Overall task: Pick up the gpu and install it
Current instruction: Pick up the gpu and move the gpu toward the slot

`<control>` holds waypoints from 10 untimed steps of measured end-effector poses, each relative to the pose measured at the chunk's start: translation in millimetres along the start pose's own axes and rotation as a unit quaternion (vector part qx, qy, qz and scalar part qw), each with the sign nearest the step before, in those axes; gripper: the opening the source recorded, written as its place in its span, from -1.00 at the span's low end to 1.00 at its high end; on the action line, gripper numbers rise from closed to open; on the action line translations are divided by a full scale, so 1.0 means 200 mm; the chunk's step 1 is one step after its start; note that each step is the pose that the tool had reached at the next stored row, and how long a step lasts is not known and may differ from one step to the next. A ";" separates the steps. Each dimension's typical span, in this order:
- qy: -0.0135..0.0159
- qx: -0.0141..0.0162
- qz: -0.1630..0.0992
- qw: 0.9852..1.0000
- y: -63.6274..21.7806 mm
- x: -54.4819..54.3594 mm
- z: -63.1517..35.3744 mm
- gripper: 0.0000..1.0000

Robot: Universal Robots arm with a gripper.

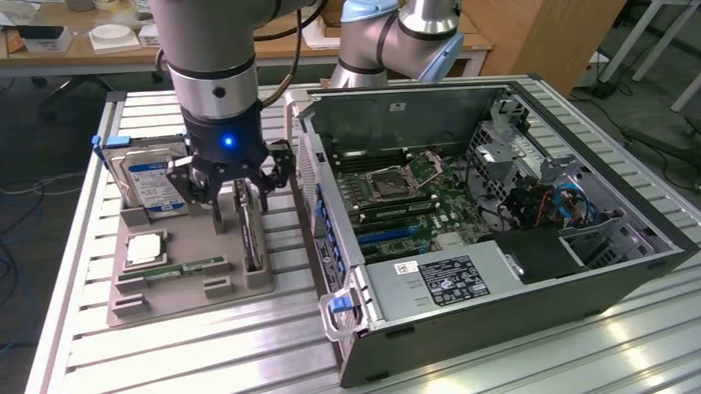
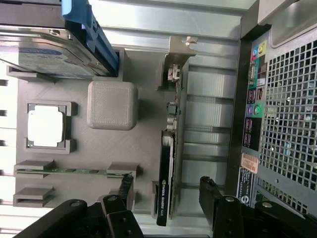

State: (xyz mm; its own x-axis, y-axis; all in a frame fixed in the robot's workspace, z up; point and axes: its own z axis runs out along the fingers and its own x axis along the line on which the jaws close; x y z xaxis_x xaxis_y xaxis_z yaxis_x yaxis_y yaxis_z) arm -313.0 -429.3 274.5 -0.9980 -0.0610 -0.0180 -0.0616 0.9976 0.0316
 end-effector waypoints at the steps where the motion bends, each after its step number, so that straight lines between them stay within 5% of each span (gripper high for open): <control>1: 0.000 0.000 0.000 1.000 0.000 0.00 0.004 0.29; 10: 0.000 0.000 0.000 1.000 -0.004 0.00 0.055 0.29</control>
State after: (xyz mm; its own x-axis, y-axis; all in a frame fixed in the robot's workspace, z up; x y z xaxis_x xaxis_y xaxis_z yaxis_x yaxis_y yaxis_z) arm -312.9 -429.7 263.5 -0.9980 -0.0610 -0.0182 -0.0615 0.9976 0.0316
